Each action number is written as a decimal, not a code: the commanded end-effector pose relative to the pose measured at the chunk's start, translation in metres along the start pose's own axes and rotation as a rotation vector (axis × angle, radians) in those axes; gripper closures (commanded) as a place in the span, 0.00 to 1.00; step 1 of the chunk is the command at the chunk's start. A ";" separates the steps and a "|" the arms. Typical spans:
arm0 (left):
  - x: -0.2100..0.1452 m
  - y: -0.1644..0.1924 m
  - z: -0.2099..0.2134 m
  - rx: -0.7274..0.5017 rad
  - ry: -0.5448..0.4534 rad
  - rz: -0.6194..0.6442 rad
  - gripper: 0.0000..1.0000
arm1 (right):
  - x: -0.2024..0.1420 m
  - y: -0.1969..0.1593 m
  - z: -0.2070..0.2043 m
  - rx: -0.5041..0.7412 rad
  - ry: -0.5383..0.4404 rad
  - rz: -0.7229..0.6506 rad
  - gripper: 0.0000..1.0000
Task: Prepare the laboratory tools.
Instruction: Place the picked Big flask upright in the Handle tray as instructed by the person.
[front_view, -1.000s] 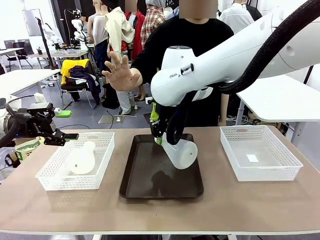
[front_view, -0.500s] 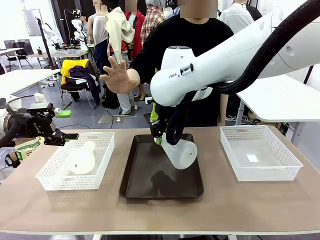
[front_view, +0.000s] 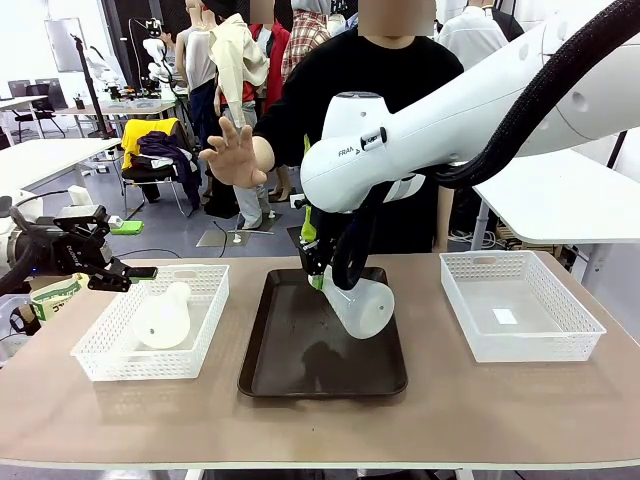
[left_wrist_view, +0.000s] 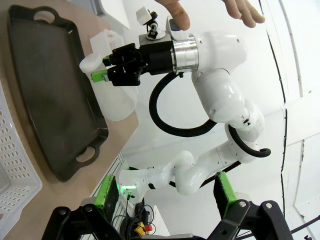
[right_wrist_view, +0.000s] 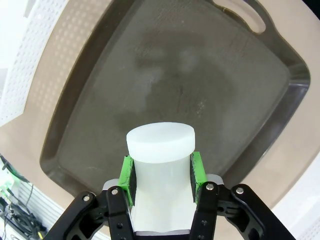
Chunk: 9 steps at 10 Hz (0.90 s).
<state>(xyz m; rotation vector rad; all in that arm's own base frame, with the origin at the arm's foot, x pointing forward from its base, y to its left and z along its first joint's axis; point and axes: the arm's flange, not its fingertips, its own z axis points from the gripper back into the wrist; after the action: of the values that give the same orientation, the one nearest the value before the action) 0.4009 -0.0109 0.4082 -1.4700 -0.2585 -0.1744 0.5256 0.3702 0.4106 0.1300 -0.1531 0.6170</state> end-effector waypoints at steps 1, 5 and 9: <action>-0.001 -0.002 0.001 -0.008 -0.002 -0.002 0.00 | -0.001 0.000 0.000 -0.002 0.002 0.008 1.00; -0.001 -0.002 0.001 -0.008 -0.002 -0.002 0.00 | -0.001 0.000 0.000 -0.002 0.002 0.008 1.00; -0.001 -0.002 0.001 -0.008 -0.002 -0.002 0.00 | -0.001 0.000 0.000 -0.002 0.002 0.008 1.00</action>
<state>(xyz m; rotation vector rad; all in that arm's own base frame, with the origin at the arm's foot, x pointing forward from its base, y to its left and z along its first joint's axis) 0.4009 -0.0109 0.4082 -1.4700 -0.2585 -0.1744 0.5256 0.3702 0.4106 0.1300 -0.1531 0.6171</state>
